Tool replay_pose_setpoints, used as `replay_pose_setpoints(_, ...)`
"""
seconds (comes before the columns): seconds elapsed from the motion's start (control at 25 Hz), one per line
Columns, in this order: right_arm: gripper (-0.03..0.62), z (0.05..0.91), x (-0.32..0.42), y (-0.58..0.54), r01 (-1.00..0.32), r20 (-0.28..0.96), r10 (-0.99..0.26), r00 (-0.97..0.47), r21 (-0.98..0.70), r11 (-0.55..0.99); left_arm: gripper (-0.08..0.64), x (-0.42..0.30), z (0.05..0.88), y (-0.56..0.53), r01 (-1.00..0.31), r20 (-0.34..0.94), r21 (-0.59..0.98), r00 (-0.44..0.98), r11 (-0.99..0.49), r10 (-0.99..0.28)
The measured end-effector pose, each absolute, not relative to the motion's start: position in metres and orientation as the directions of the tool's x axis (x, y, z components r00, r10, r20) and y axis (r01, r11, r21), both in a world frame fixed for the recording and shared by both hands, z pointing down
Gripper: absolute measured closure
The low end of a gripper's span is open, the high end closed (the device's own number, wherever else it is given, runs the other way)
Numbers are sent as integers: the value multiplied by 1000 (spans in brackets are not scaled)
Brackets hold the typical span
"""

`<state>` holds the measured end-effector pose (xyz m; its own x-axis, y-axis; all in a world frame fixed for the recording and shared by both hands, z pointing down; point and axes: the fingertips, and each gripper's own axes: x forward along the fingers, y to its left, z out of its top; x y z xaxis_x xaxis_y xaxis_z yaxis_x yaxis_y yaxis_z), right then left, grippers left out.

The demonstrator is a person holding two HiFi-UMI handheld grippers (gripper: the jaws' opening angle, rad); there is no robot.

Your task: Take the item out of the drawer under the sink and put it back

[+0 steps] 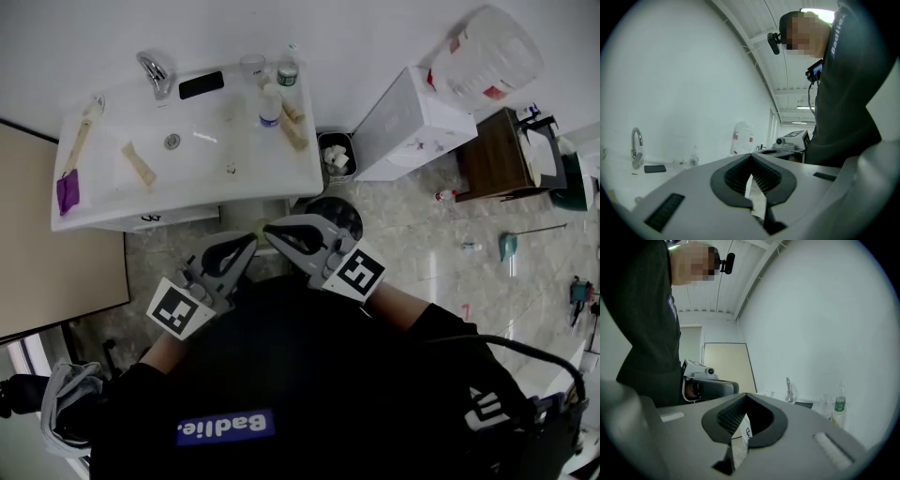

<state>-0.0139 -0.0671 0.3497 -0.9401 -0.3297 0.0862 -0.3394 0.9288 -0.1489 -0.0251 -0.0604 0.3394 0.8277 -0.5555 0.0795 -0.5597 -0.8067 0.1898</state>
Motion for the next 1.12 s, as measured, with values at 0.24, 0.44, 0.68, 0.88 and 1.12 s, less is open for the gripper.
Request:
replay_pose_setpoints(0.24,592,351,-16,-65,-329,86,-319,-944,-153,932,555,-25,340,-58,-560,80,191,828,-807,-555)
replay_pose_setpoints(0.44,592,352,-17,-63,-323,88,-313,-946,-155,934,555,-24,341,-57,-563,79,192,825,-804,-559)
replay_pose_setpoints(0.68,592,354,-18,-59,-320,94,-309,-946,-156,934,555,-24,341,-53,-566,78,196,823,-801,-562)
replay_pose_setpoints(0.88,592,355,-18,-58,-320,97,-308,-946,-159,934,555,-24,341,-53,-570,76,195,820,-798,-567)
replay_pose_setpoints(1.12,592,356,-18,-57,-316,97,-304,-948,-158,935,555,-24,341,-51,-576,74,194,816,-794,-573)
